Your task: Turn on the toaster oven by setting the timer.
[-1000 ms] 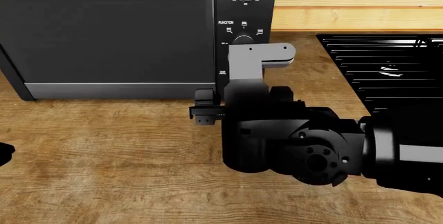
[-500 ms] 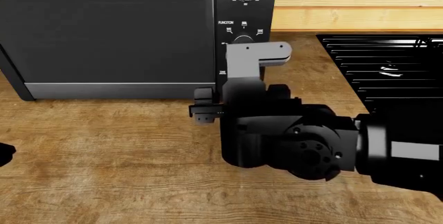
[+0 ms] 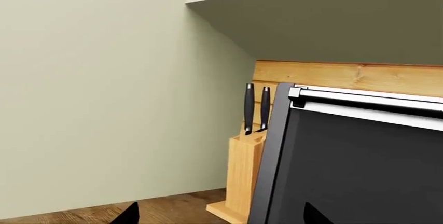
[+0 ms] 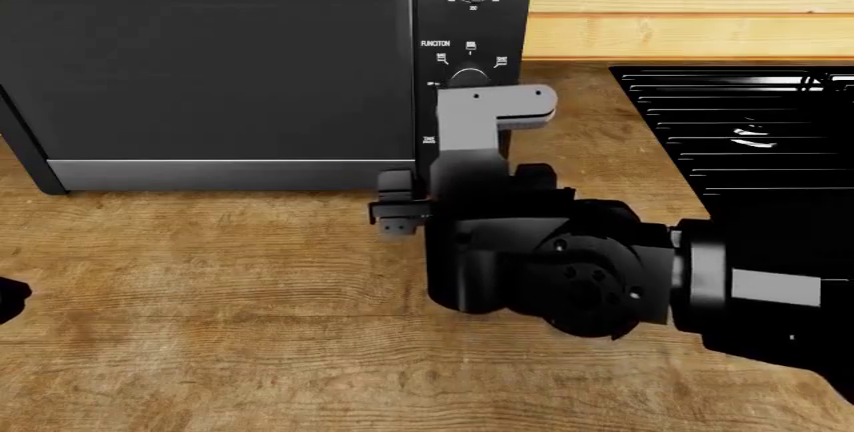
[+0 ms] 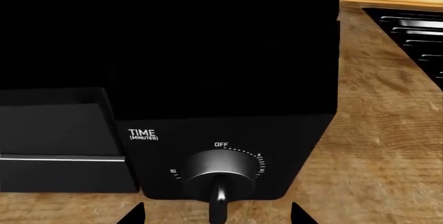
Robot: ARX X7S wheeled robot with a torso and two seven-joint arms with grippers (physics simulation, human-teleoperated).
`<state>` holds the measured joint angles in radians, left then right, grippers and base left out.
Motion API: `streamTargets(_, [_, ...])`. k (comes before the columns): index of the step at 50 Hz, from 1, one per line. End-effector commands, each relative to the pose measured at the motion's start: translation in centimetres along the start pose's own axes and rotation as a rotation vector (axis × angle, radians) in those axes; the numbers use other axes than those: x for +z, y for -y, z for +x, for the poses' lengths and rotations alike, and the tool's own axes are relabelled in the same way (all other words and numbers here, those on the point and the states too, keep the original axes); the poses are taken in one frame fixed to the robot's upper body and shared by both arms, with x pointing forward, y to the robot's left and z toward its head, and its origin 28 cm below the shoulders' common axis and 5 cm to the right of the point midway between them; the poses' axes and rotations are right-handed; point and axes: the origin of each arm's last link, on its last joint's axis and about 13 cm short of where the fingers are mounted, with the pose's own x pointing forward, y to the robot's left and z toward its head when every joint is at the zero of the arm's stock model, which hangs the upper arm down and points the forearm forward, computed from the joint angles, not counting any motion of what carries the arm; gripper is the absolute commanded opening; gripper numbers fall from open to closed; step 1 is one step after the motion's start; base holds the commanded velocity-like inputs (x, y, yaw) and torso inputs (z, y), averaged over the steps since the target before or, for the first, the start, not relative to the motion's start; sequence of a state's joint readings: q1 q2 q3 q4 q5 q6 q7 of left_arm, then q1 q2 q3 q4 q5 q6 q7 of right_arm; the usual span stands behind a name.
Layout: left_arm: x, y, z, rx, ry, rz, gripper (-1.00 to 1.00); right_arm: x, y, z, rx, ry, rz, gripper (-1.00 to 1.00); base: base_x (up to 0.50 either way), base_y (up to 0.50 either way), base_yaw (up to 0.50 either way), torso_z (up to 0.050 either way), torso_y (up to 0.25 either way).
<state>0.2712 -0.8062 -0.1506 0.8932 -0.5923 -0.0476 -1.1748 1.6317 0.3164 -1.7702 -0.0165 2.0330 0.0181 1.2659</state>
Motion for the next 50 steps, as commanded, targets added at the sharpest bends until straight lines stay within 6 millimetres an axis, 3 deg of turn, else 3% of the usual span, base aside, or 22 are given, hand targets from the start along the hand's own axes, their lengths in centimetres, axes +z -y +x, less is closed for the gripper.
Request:
streamTargets(1, [-0.01, -0.05, -0.03, 0.001, -0.001, 0.001, 1.00, -0.11, 0.14, 0.61, -0.015, -0.008, 0.002, 1.00, 0.00, 0.00, 0.00, 0.000, 0.000])
streamTargets(50, [-0.21, 0.05, 0.10, 0.002, -0.008, 0.002, 1.00, -0.49, -0.15, 1.49, -0.005, -0.018, -0.023, 1.00, 0.00, 0.00, 0.00, 0.000, 0.000])
